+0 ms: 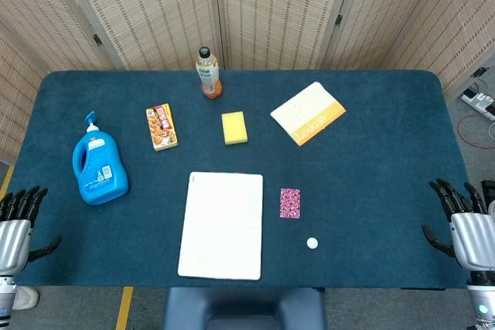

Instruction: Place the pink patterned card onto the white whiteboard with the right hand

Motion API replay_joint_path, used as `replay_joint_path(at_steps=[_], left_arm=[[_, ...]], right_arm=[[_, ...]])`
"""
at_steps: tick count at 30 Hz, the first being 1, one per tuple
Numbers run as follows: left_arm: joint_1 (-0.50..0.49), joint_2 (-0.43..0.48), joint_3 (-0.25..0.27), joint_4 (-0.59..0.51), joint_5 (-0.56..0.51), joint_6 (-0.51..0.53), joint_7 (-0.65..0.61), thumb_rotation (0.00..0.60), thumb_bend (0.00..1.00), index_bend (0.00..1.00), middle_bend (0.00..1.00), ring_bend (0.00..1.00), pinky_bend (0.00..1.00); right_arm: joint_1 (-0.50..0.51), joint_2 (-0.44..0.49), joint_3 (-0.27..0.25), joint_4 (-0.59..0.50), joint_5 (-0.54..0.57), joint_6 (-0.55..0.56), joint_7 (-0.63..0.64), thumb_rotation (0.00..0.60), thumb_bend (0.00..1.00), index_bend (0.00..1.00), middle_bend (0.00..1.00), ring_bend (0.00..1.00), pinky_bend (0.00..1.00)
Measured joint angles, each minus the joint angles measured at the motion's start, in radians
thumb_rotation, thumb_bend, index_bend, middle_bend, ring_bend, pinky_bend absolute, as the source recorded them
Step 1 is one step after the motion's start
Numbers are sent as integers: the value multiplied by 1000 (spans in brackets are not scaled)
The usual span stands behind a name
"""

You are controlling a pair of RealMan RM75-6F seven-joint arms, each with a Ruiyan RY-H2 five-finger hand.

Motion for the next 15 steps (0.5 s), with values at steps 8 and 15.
replay_joint_path(at_steps=[8, 15], left_arm=[[-3, -1, 0, 4, 0, -2, 0, 600, 247, 118, 103, 84, 0], [-4, 0, 3, 0, 1, -6, -1, 600, 247, 126, 103, 84, 0]], right_arm=[[9, 5, -2, -8, -5, -17, 0, 600, 331, 111, 148, 240, 54], [8, 9, -4, -9, -10, -15, 5, 600, 331, 111, 150, 242, 54]])
